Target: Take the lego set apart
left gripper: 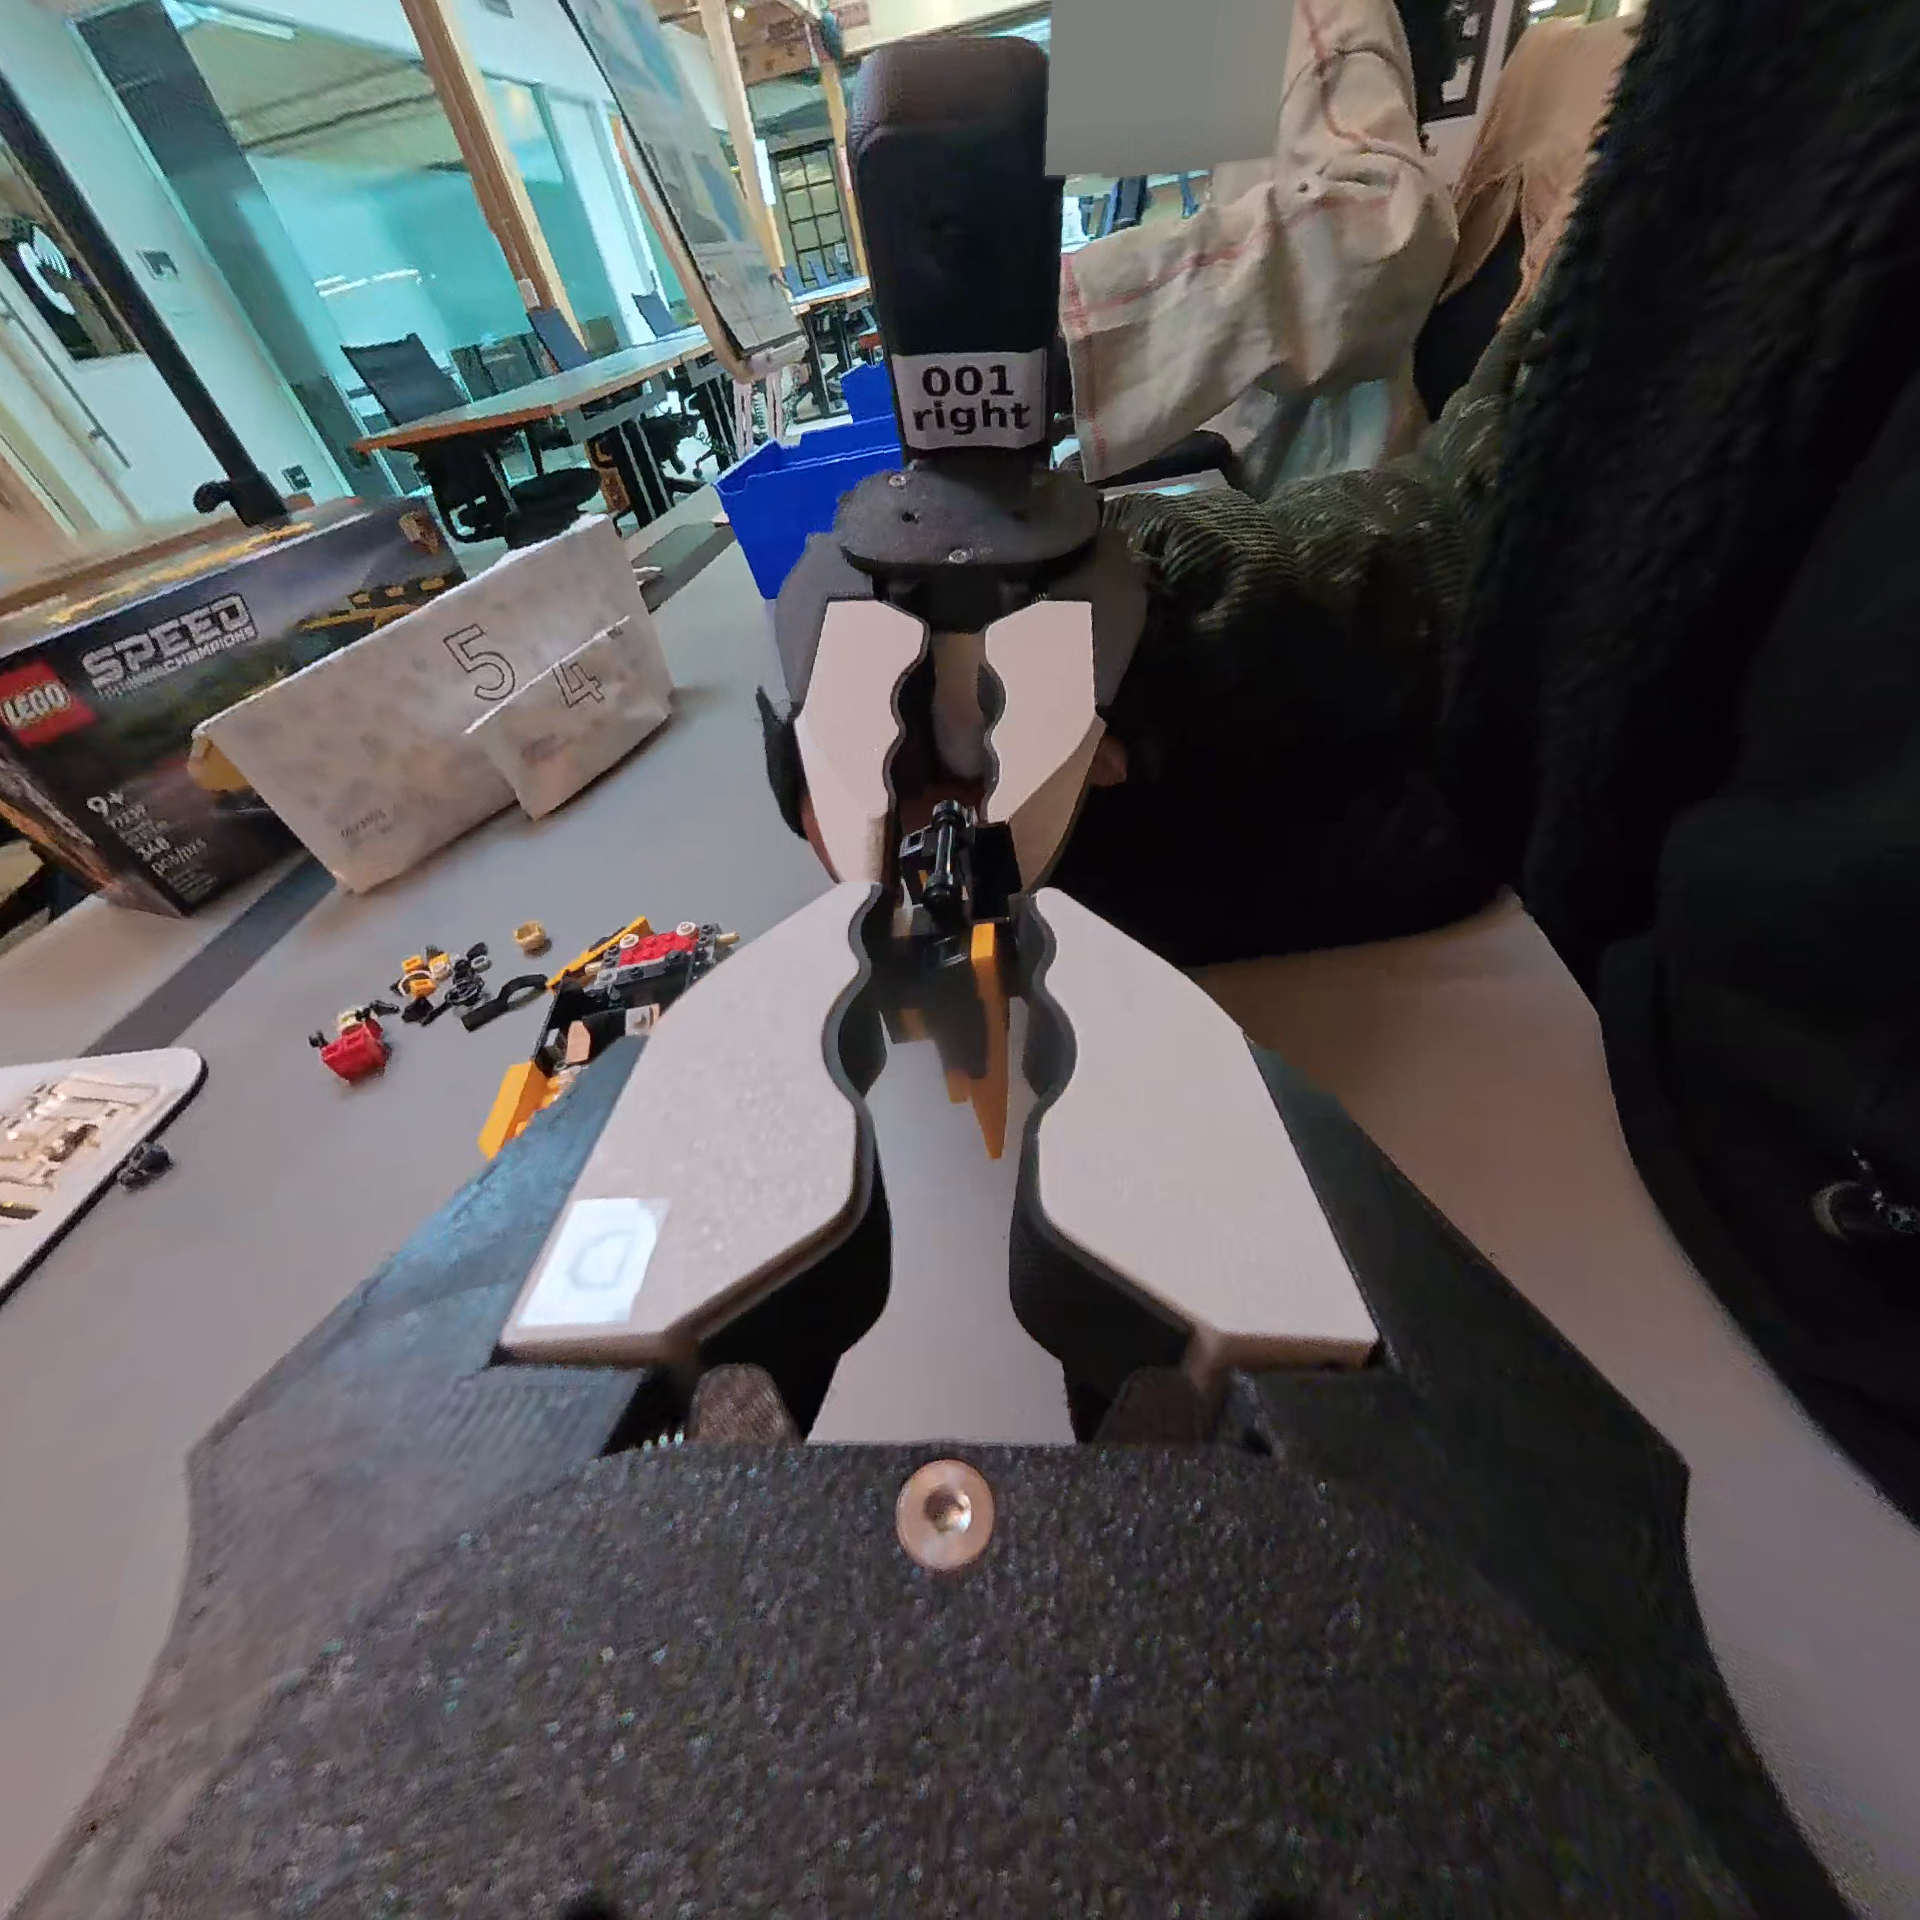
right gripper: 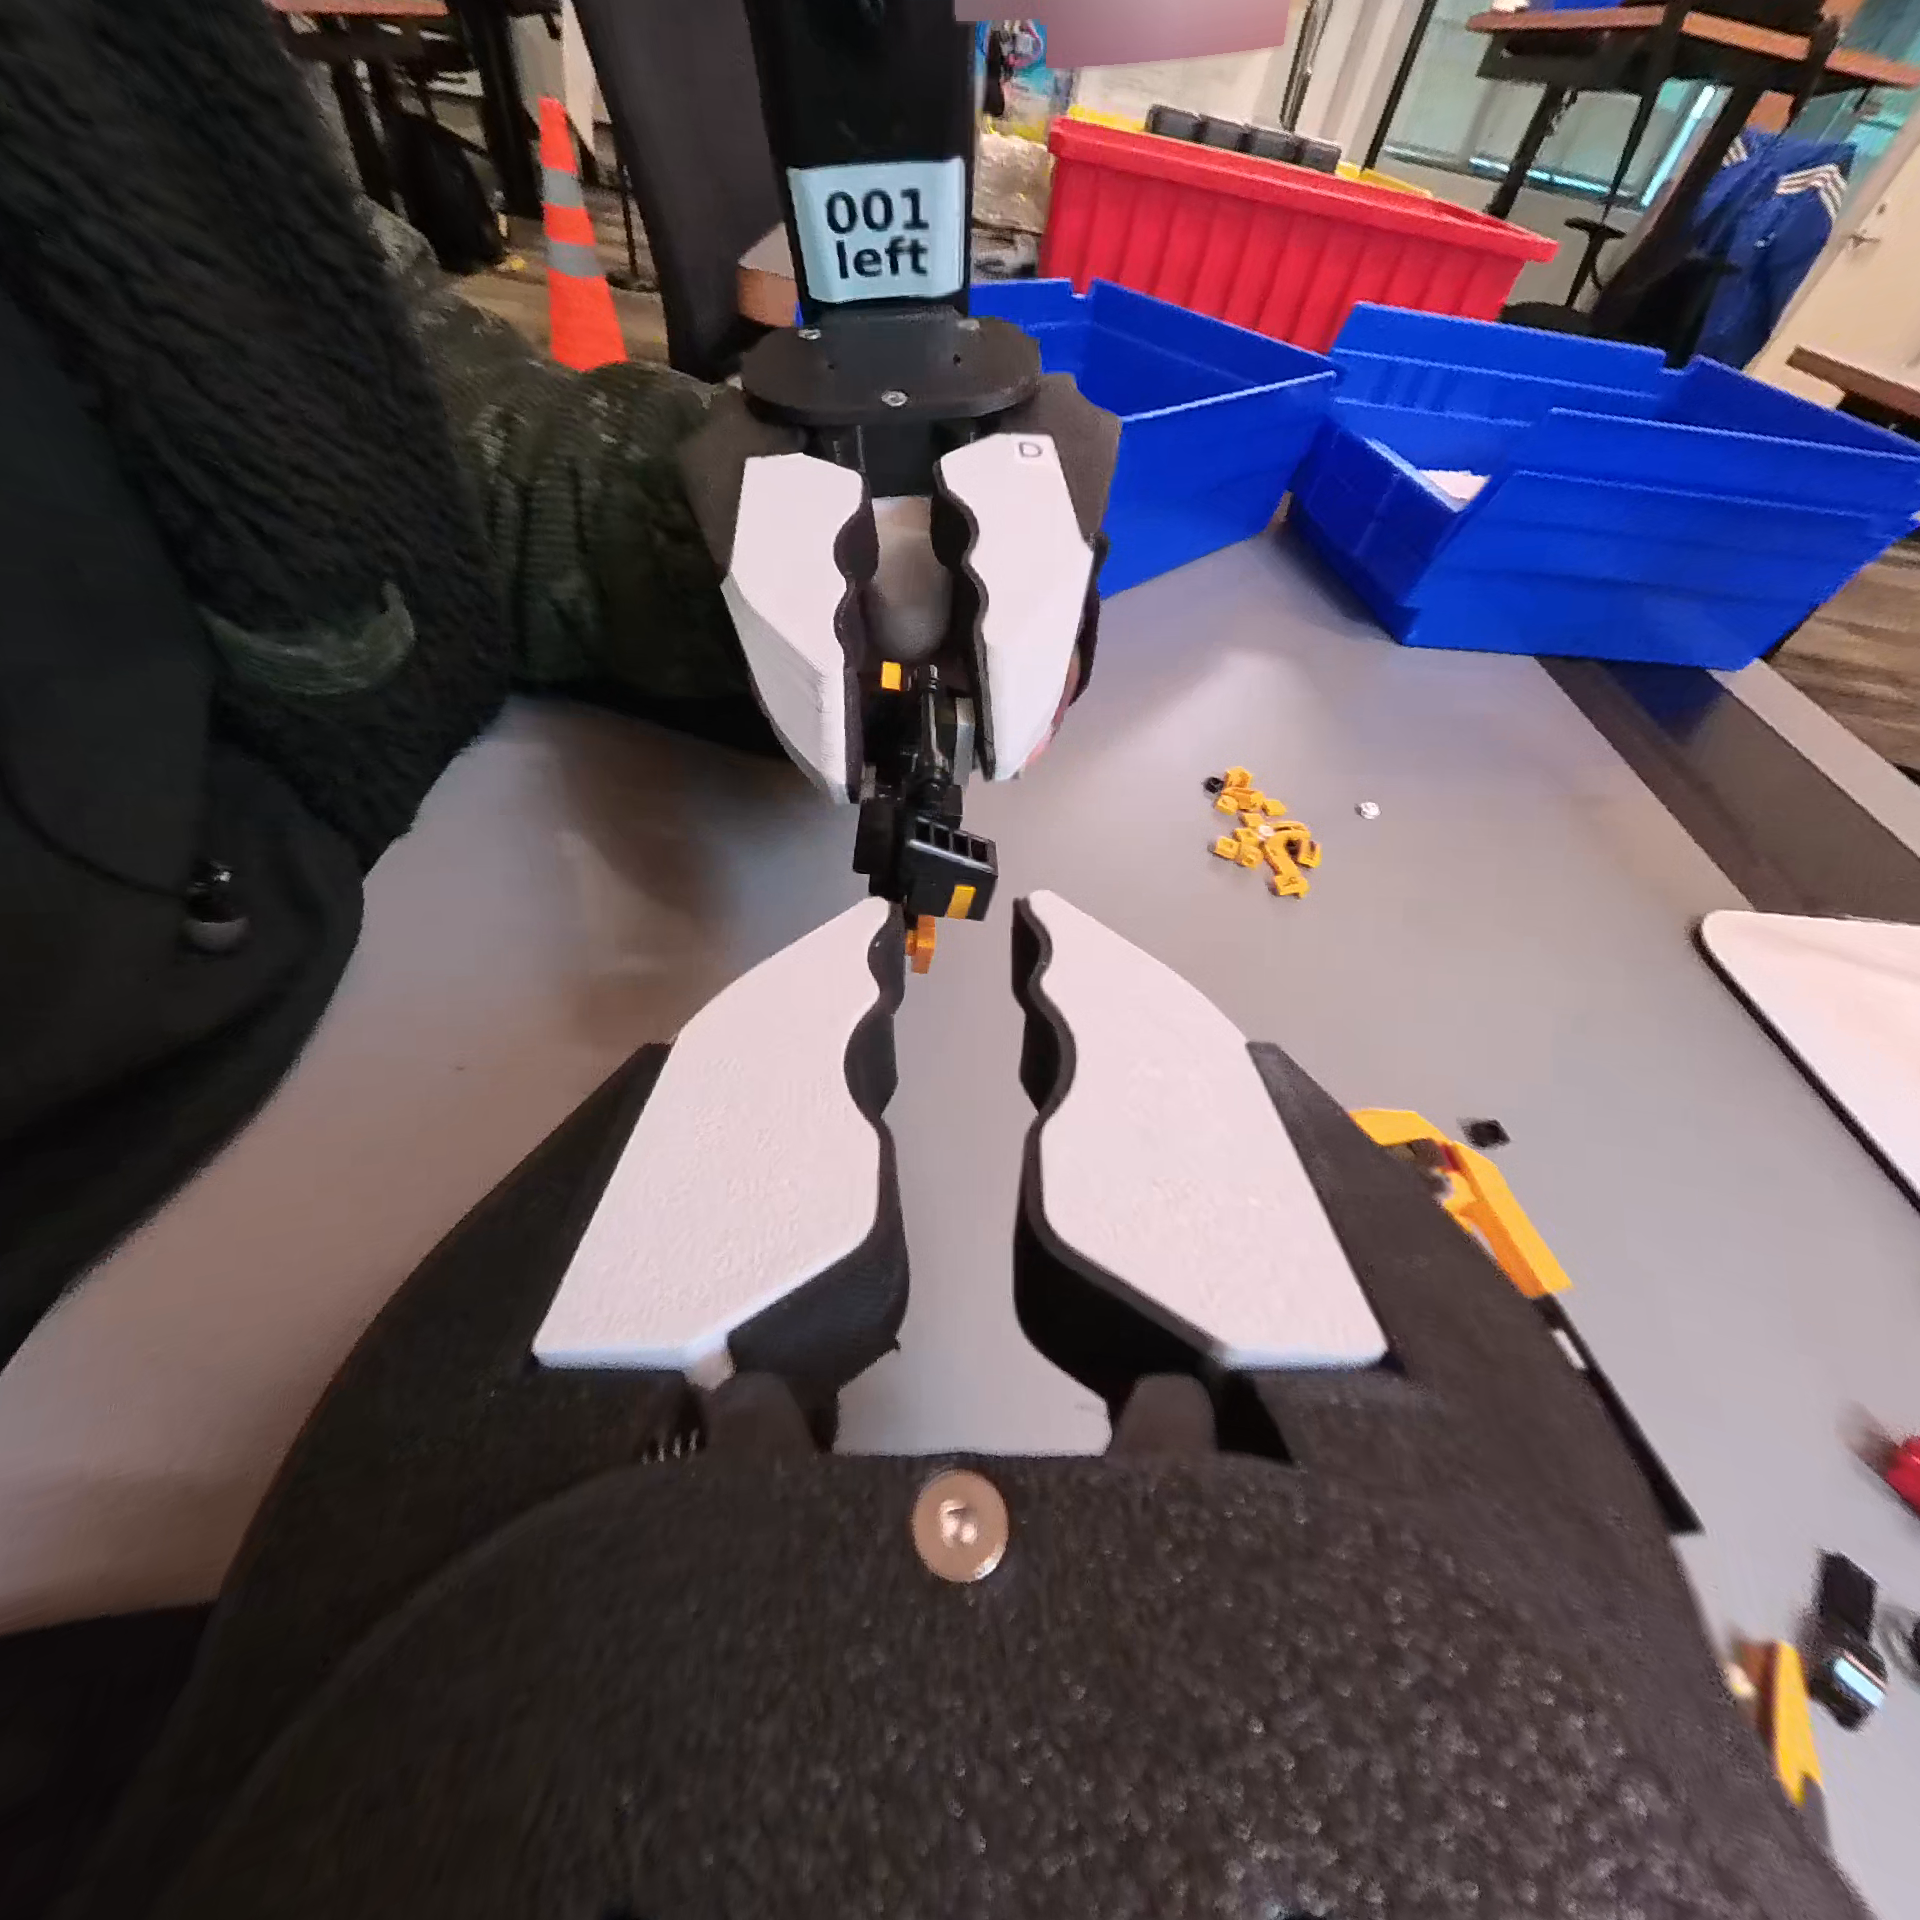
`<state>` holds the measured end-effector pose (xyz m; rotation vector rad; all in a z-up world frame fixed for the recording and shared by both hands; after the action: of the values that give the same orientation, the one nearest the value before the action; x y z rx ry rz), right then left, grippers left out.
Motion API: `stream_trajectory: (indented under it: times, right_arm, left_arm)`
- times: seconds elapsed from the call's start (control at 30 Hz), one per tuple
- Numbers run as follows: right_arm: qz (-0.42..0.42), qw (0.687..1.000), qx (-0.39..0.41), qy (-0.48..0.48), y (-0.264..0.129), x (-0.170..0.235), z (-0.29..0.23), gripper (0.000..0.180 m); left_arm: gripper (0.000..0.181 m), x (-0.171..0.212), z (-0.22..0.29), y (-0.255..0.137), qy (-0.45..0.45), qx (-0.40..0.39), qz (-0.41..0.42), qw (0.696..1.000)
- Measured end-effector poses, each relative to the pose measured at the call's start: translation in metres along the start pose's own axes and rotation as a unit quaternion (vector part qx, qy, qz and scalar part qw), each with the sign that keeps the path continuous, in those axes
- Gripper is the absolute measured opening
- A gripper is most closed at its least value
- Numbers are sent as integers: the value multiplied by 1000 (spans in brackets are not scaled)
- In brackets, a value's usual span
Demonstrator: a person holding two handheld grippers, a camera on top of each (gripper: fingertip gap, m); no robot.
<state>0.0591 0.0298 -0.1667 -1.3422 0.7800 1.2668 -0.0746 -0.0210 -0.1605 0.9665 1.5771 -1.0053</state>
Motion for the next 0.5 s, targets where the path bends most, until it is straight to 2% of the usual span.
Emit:
stream_trajectory:
  times: [0.27,0.5]
  right_arm:
    - [17,999,-37,4,-1,-4,-7,18]
    - [16,995,-86,49,0,-2,-6,15]
  left_arm:
    - [23,3,4,-1,2,23,-11,1000]
    - [23,5,6,-1,-54,68,-22,996]
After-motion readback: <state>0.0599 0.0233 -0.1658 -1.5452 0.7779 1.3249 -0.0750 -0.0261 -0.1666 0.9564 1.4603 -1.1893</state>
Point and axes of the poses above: each gripper's, where its closed fingertips meet, y out along the fingers, x out of its underside, z = x × y across the jaws, the point moved 7 cm from there along -y, back along the fingers, and after that the axes turned 1 degree about x, right-handed, at the moved point
